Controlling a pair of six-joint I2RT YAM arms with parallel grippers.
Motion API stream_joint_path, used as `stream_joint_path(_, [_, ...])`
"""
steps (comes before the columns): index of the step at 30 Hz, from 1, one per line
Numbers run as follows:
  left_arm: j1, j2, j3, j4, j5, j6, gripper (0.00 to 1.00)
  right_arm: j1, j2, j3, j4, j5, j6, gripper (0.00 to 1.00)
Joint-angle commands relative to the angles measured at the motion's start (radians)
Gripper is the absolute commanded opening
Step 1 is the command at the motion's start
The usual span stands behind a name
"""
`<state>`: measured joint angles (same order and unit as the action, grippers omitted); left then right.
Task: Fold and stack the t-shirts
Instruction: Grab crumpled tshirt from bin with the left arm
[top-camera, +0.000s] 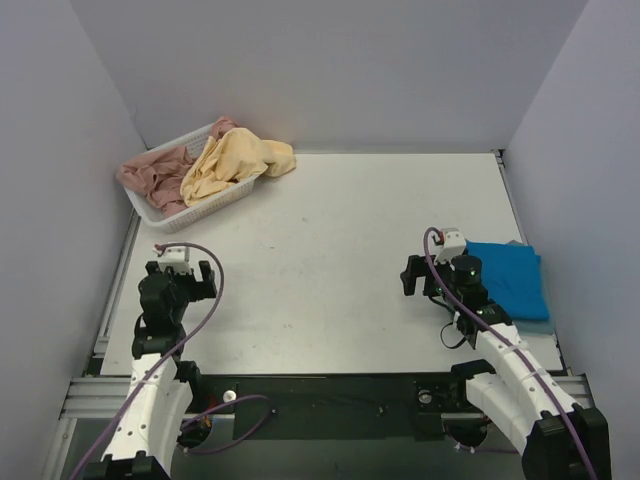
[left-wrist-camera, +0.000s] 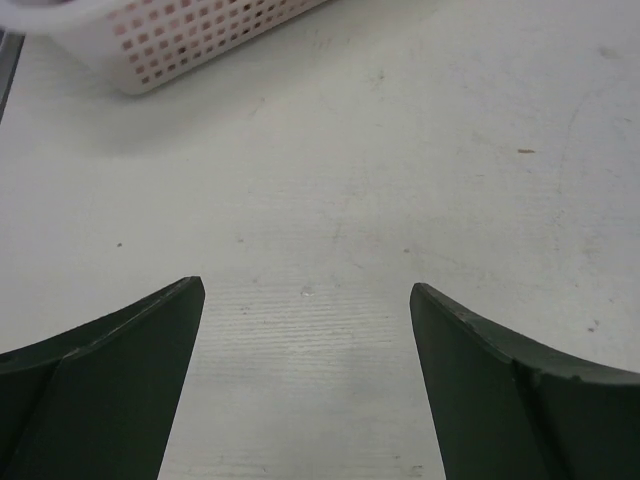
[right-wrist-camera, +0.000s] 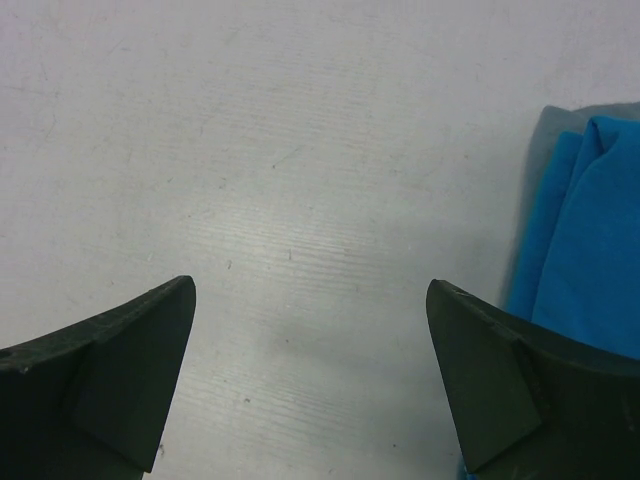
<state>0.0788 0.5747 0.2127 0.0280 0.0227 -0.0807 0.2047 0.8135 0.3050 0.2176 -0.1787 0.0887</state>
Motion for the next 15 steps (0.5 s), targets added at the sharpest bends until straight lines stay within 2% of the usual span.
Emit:
stream_joint_path(1, [0.006, -0.021, 0.161, -0.051, 0.422, 0.352, 0.95, 0.01, -0.004, 0.141, -0.043, -0.073, 0.005, 0.94])
stream_joint_path(3, [0.003, 0.01, 0.238, 0.041, 0.448, 0.308, 0.95, 0.01, 0.009, 0.2, -0.056, -0.103, 0.011, 0.93])
stream_joint_path(4, [0.003, 0.078, 0.272, 0.055, 0.448, 0.271, 0.95, 0.01, 0.021, 0.239, -0.061, -0.122, 0.019, 0.93])
stream_joint_path(6, [-0.023, 0.225, 0.416, 0.005, 0.403, 0.265, 0.93, 0.013, 0.041, 0.288, -0.06, -0.148, 0.028, 0.93])
stream_joint_path(7, [-0.037, 0.296, 0.548, -0.026, 0.376, 0.291, 0.92, 0.018, 0.047, 0.302, -0.057, -0.165, 0.031, 0.93])
stream_joint_path(8, [-0.043, 0.441, 0.62, -0.159, 0.335, 0.295, 0.9, 0.021, 0.059, 0.325, -0.046, -0.171, 0.036, 0.93])
stream_joint_path(9, [-0.04, 0.514, 0.793, -0.216, 0.317, 0.286, 0.87, 0.024, 0.065, 0.335, -0.038, -0.183, 0.039, 0.93])
stream_joint_path(10, [-0.037, 0.677, 0.898, -0.349, 0.281, 0.279, 0.82, 0.027, 0.082, 0.353, -0.028, -0.191, 0.042, 0.93])
stream_joint_path(11, [-0.034, 0.843, 1.074, -0.428, 0.264, 0.269, 0.77, 0.032, 0.09, 0.362, -0.021, -0.208, 0.04, 0.93])
stream_joint_path(12, [-0.036, 0.919, 1.188, -0.561, 0.257, 0.268, 0.74, 0.035, 0.105, 0.379, -0.015, -0.214, 0.034, 0.93])
stream_joint_path(13, [-0.036, 1.067, 1.382, -0.613, 0.255, 0.263, 0.7, 0.039, 0.114, 0.385, -0.014, -0.222, 0.025, 0.93])
stream_joint_path(14, [-0.036, 1.13, 1.462, -0.69, 0.24, 0.256, 0.7, 0.042, 0.13, 0.397, -0.009, -0.22, 0.02, 0.92])
stream_joint_path(15, [-0.036, 1.247, 1.607, -0.707, 0.22, 0.218, 0.7, 0.042, 0.147, 0.401, -0.006, -0.22, 0.017, 0.92])
